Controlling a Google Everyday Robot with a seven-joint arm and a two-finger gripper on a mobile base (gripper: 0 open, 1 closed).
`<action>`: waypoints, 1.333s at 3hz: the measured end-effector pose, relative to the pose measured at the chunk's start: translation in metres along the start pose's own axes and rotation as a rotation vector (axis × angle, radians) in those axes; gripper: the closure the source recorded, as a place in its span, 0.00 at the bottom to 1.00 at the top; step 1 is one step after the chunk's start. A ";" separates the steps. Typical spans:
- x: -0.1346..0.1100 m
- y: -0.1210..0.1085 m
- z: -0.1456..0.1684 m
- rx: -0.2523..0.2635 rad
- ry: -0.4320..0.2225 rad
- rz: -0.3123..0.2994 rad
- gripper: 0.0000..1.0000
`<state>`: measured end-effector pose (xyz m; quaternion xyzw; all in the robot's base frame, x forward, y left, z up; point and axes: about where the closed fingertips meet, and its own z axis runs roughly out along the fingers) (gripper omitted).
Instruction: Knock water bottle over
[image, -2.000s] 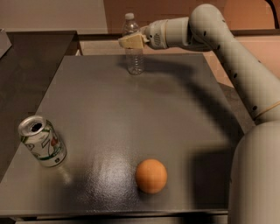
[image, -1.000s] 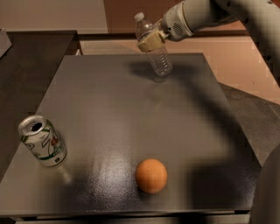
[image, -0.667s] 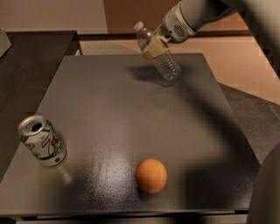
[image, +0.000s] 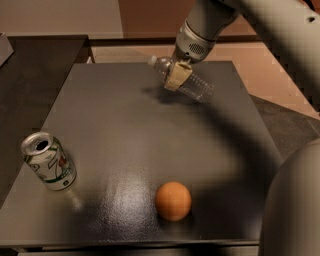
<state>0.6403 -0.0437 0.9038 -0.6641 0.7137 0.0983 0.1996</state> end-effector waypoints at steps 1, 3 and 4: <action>0.009 0.012 0.020 -0.045 0.127 -0.076 0.36; 0.010 0.010 0.027 -0.043 0.140 -0.083 0.00; 0.010 0.010 0.027 -0.043 0.140 -0.083 0.00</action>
Offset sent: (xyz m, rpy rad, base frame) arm -0.0090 0.0014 -0.0232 -0.1326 0.0221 0.0698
